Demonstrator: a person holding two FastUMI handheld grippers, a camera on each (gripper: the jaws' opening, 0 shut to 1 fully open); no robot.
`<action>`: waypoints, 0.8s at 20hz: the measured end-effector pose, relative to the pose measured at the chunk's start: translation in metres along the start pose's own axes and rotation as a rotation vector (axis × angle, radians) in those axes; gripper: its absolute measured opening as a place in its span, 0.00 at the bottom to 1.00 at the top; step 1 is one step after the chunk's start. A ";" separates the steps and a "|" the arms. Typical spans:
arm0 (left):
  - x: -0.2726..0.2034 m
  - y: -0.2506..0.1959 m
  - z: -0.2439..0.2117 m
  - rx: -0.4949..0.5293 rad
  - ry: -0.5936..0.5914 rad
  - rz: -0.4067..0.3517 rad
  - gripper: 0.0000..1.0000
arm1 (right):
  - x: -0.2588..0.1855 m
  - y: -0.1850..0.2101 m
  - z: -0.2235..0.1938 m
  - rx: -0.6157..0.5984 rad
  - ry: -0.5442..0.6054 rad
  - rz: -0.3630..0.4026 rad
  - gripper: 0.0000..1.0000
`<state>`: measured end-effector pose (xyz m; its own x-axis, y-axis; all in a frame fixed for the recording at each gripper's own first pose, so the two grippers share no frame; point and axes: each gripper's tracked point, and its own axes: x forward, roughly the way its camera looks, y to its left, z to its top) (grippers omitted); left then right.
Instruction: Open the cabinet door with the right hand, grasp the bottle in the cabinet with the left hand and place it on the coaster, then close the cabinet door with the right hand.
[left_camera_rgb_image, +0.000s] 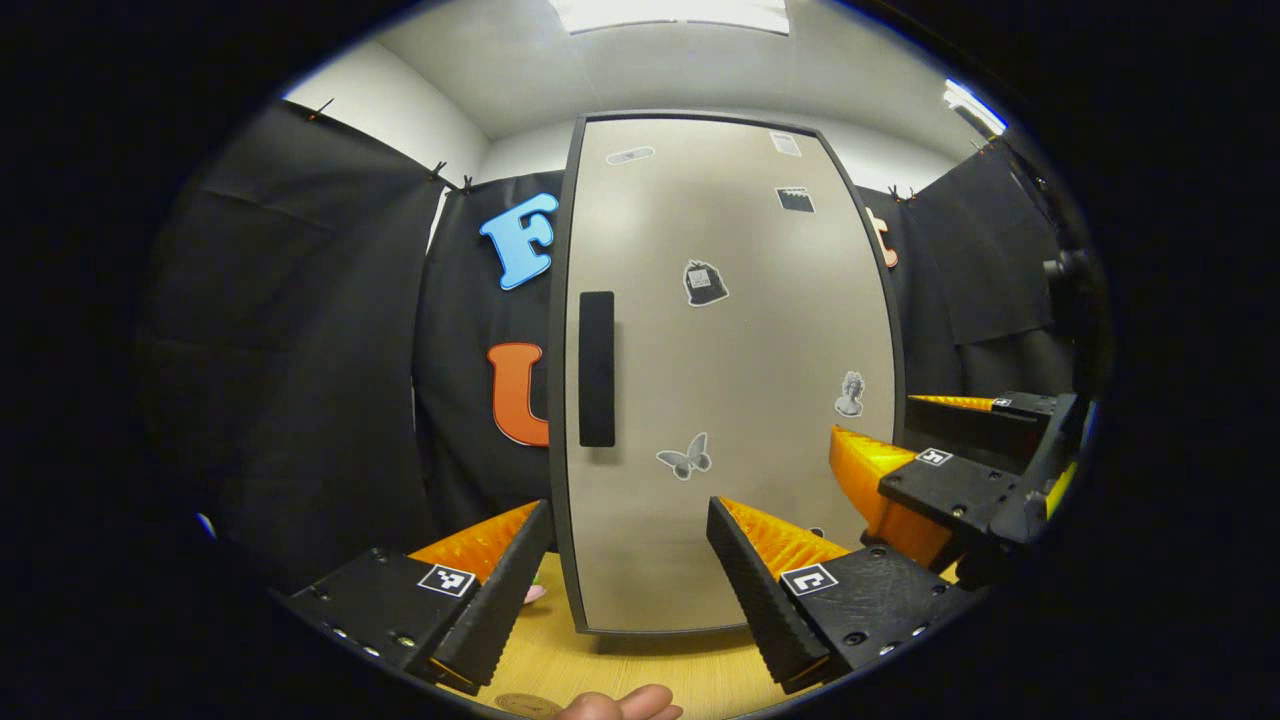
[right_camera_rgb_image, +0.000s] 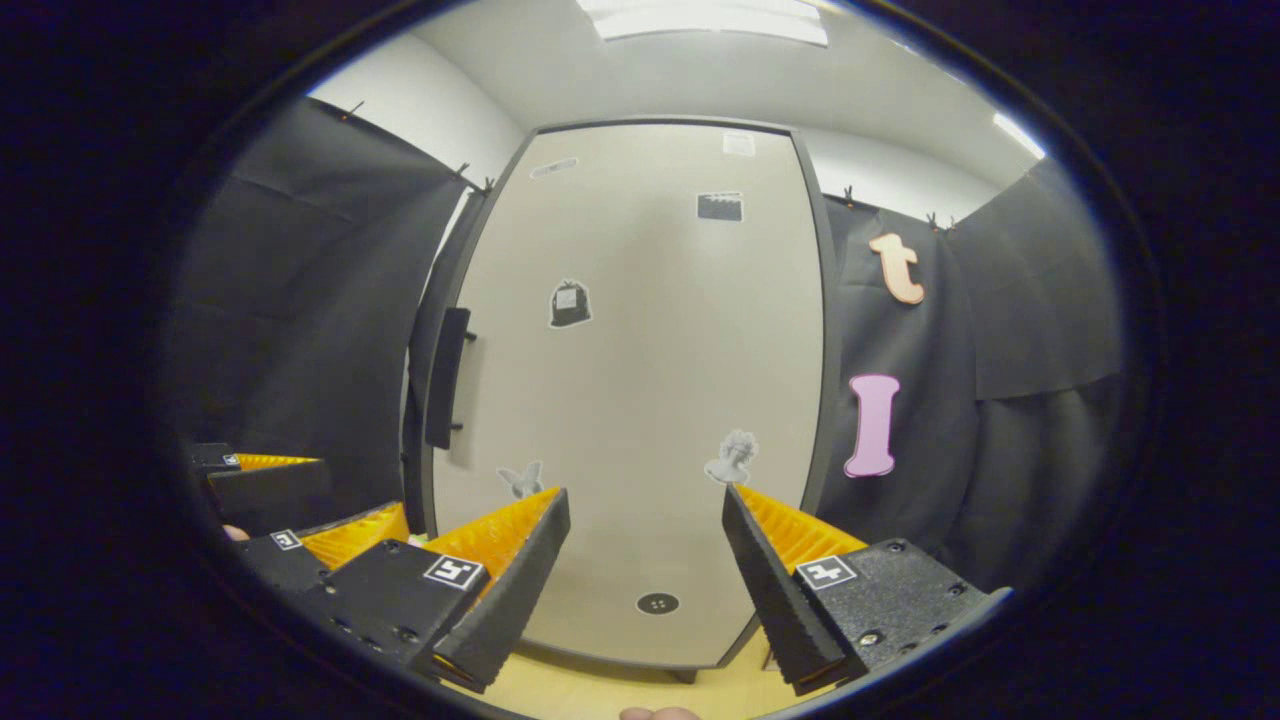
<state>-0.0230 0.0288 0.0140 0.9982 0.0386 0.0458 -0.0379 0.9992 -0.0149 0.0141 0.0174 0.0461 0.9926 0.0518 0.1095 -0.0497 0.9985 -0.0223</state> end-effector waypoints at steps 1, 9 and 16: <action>-0.004 0.005 0.001 -0.003 -0.004 0.009 0.95 | 0.007 0.004 0.007 -0.003 -0.014 0.013 0.99; -0.041 0.057 -0.005 0.022 0.018 0.106 0.95 | 0.055 0.071 0.033 -0.045 -0.067 0.165 0.98; -0.073 0.118 -0.016 0.046 0.054 0.261 0.95 | 0.098 0.147 0.024 -0.027 -0.038 0.262 1.00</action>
<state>-0.0993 0.1437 -0.0070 0.9554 0.2951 -0.0070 -0.2948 0.9552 0.0266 0.1019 0.1701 0.0774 0.9415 0.3094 0.1335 -0.3007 0.9502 -0.0817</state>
